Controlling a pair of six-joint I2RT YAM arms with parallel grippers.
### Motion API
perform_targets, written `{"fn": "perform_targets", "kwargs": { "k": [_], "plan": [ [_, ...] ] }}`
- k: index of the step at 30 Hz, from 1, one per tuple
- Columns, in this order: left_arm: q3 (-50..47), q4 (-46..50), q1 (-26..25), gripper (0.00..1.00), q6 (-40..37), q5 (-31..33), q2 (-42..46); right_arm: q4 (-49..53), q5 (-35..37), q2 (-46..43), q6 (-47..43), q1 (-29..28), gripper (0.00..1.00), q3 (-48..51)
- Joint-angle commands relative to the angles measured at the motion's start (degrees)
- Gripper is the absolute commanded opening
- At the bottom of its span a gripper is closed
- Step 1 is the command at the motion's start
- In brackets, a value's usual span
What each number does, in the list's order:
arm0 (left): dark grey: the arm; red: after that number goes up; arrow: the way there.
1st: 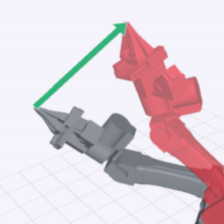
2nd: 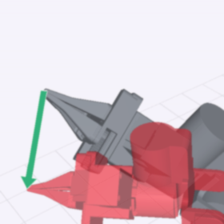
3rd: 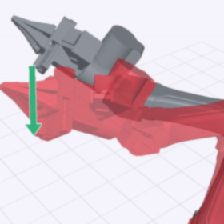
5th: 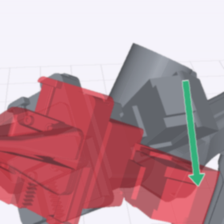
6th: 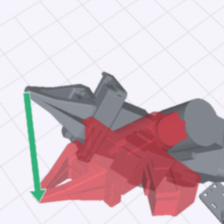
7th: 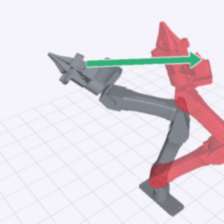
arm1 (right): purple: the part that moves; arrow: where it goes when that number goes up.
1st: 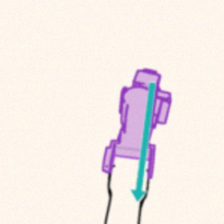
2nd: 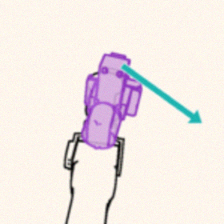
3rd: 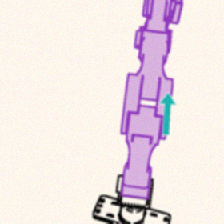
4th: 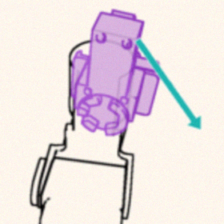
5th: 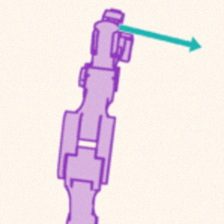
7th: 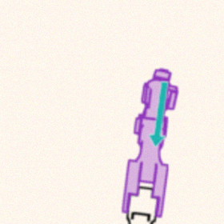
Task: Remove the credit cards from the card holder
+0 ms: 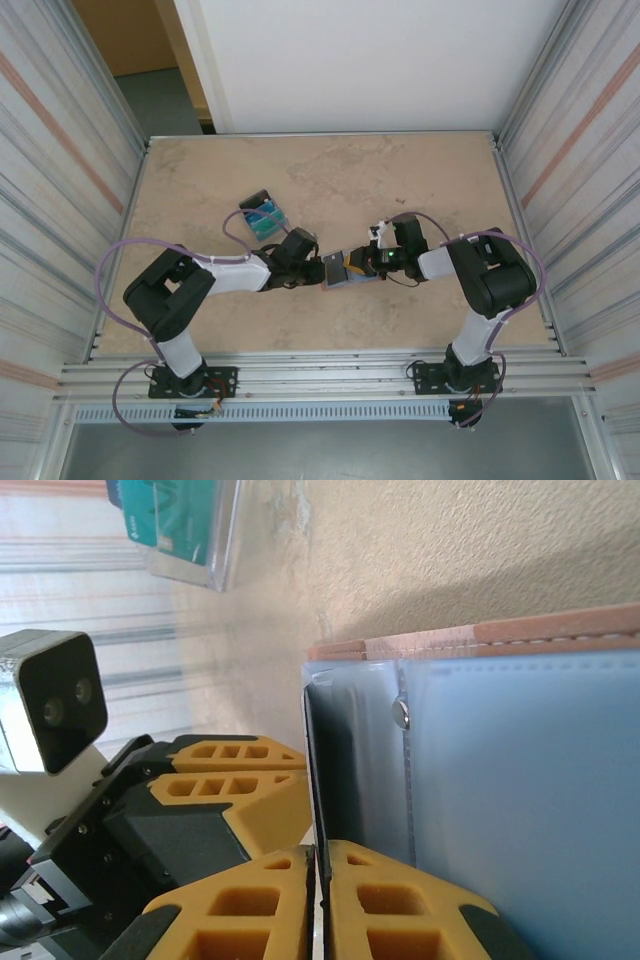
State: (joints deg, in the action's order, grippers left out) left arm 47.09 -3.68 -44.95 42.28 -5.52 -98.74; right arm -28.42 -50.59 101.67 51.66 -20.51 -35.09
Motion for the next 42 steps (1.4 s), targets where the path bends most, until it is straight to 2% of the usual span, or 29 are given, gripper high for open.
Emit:
{"fn": "perform_targets", "kwargs": {
  "k": [1,27,36,42],
  "plan": [
    [-0.48,0.51,-0.05,0.14,0.94,-0.89,-0.99,-1.81,-2.04,0.79,1.0,0.55,0.12,0.72],
    [-0.52,0.52,0.04,0.13,0.29,-0.91,-0.03,-1.53,-2.26,0.92,0.57,3.31,0.1,1.78],
    [3.18,2.41,-1.23,0.2,-3.57,1.6,4.41,0.88,-1.6,0.42,-0.63,3.04,0.1,1.3],
    [6.85,2.72,-2.27,0.21,-5.8,0.7,2.35,1.88,-1.18,0.18,-1.08,2.67,0.1,0.9]
  ]
}}
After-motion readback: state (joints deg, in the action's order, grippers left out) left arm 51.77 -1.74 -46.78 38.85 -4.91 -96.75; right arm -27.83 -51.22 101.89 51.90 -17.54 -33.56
